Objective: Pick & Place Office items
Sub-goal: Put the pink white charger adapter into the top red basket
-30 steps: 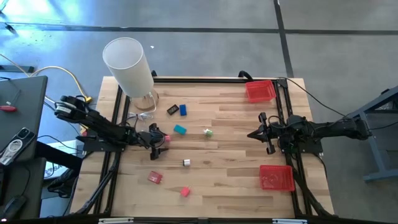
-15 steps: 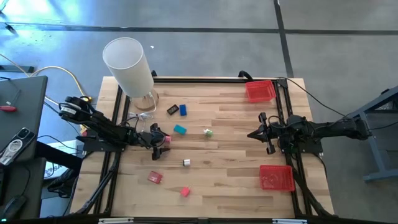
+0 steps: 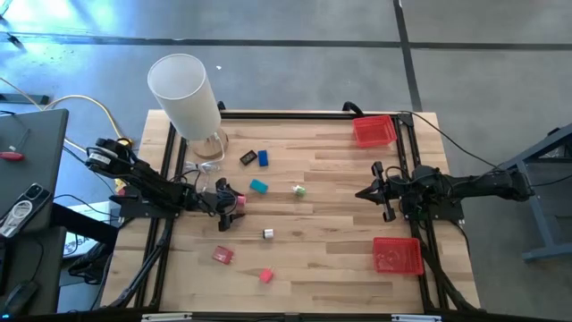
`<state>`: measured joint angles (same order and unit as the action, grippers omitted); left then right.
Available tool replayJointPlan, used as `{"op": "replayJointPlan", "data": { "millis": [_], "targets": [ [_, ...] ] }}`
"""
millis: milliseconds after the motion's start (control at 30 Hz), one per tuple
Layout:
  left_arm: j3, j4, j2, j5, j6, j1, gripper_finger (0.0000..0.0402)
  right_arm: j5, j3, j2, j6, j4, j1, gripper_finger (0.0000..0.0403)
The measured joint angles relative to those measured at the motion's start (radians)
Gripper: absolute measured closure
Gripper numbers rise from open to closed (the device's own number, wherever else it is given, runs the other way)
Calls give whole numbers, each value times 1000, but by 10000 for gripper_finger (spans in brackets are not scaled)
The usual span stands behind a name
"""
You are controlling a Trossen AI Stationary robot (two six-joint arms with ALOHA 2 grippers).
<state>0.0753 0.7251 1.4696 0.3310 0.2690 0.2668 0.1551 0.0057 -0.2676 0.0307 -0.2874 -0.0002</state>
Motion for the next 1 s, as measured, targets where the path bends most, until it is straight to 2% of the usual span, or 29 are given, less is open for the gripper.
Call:
{"op": "replayJointPlan", "data": {
  "millis": [367,800,1000],
  "targets": [
    [0,15,31,30,33,0,59,0,0,0,0,0,0,400],
    [-1,271,218,43,-11,-1,59,0,0,0,0,0,0,400],
    [0,287,249,46,-4,7,60,0,0,0,0,0,0,400]
  ]
}}
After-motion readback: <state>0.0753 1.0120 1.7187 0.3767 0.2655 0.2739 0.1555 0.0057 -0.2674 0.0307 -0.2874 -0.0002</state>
